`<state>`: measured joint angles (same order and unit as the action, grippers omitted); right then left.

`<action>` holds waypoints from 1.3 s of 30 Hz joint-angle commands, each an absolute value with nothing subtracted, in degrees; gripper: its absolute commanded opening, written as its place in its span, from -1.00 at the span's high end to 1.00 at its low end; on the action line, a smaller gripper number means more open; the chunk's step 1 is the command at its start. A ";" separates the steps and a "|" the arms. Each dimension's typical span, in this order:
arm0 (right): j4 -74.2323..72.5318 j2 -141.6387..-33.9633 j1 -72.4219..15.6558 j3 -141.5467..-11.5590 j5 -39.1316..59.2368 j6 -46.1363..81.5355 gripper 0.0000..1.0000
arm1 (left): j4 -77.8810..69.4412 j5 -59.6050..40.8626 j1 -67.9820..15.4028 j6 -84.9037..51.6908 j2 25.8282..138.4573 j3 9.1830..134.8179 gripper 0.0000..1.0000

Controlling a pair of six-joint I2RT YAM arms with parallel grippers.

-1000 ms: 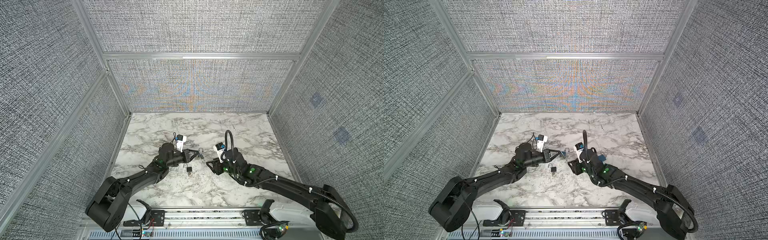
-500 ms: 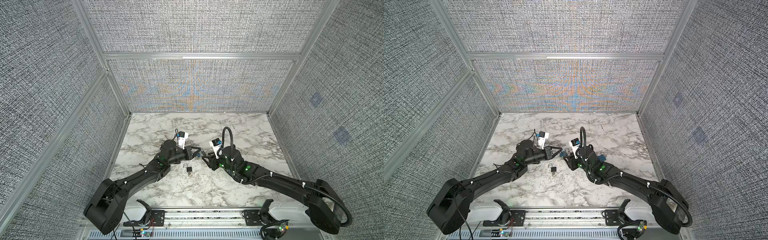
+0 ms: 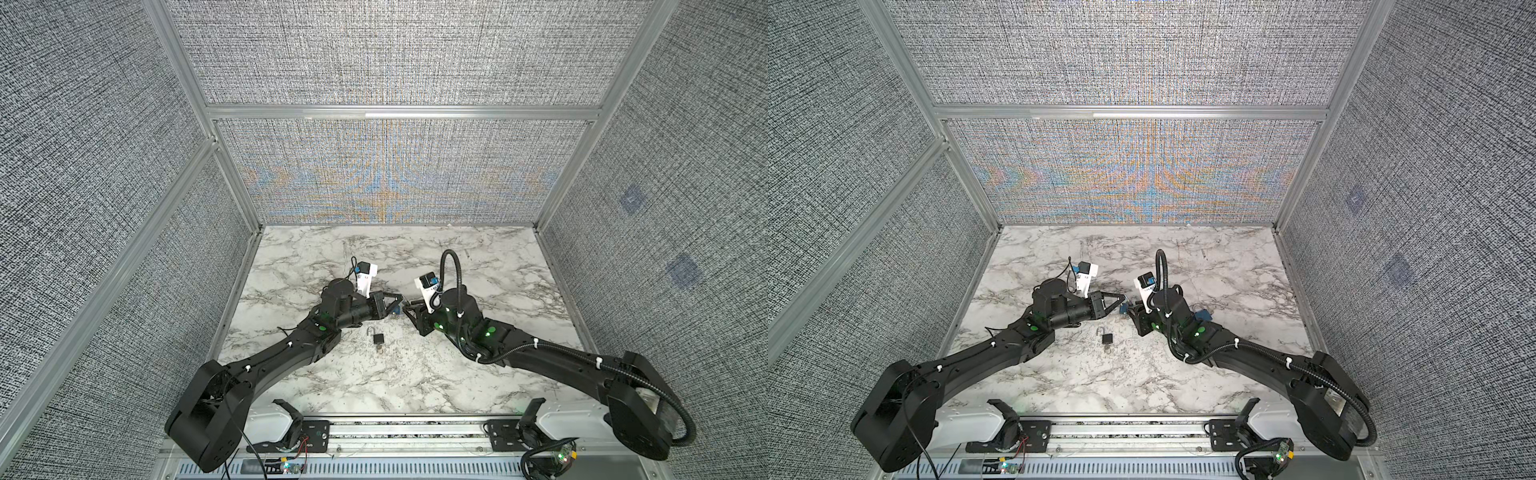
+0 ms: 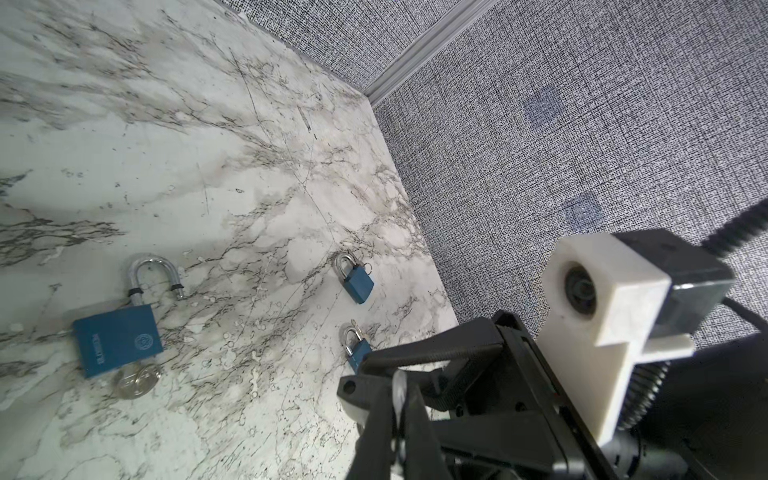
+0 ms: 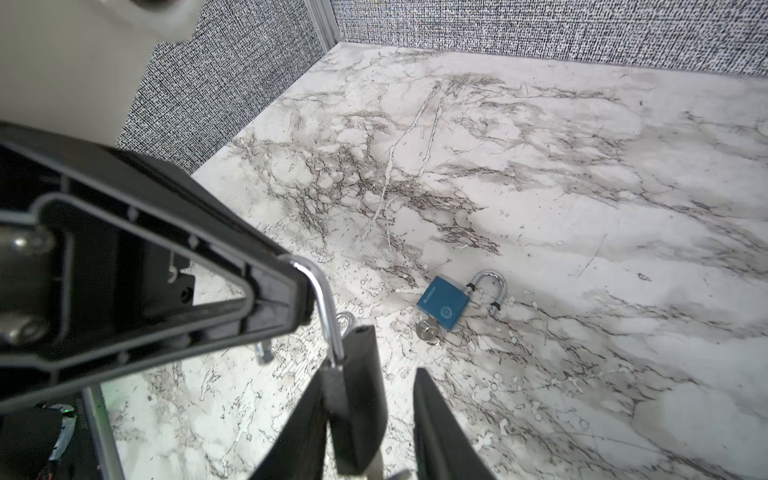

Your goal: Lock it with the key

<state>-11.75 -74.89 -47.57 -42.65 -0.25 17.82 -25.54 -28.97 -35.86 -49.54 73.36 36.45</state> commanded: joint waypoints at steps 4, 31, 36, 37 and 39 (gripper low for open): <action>-13.54 -75.43 -47.55 -43.24 -1.25 17.31 0.48 | -26.81 -29.10 -35.82 -48.78 72.68 36.60 1.00; -4.92 -70.93 -37.26 -44.80 27.23 23.33 1.00 | -17.74 -21.12 -35.44 -36.26 62.65 35.72 0.18; -3.44 -71.48 -35.31 -44.82 34.33 23.23 1.00 | -15.35 -27.96 -35.45 -31.64 62.08 38.43 0.09; -3.43 -71.60 -35.20 -44.78 35.84 23.33 1.00 | -13.65 -29.18 -35.42 -30.41 62.73 39.69 0.08; -3.43 -71.87 -34.93 -44.82 38.14 23.51 1.00 | -10.70 -32.08 -35.51 -28.54 64.27 41.95 0.07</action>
<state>-3.14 -71.72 -35.20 -44.42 31.68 23.24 -15.03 -26.63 -35.48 -33.15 63.20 39.97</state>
